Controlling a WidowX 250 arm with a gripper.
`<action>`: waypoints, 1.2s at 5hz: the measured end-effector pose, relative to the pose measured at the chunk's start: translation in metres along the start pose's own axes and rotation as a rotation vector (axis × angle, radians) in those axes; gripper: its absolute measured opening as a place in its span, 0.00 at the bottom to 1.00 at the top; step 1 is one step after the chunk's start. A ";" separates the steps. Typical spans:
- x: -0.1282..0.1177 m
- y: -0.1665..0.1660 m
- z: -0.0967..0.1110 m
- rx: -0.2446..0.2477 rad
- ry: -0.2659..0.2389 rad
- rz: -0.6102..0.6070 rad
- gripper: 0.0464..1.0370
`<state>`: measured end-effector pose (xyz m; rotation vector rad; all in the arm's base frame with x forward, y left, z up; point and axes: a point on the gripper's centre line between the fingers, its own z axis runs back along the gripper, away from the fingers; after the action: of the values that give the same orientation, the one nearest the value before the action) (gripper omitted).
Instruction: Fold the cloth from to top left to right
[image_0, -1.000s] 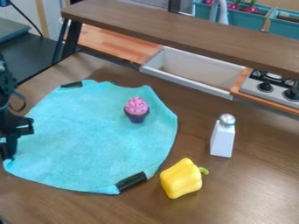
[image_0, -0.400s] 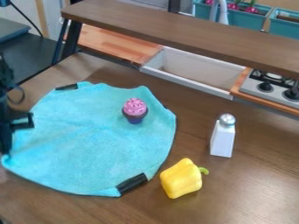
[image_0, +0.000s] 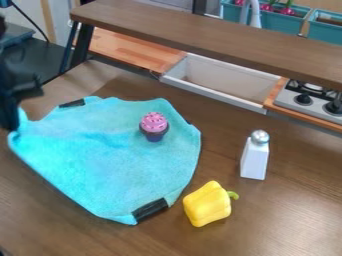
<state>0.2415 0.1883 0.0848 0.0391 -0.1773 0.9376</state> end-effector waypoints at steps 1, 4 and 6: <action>0.003 -0.031 0.010 0.002 0.051 0.013 0.00; 0.011 -0.126 0.010 0.065 0.162 0.074 0.00; 0.013 -0.177 0.016 0.072 0.152 0.082 0.00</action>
<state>0.3895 0.0923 0.1105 0.0266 -0.0047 1.0247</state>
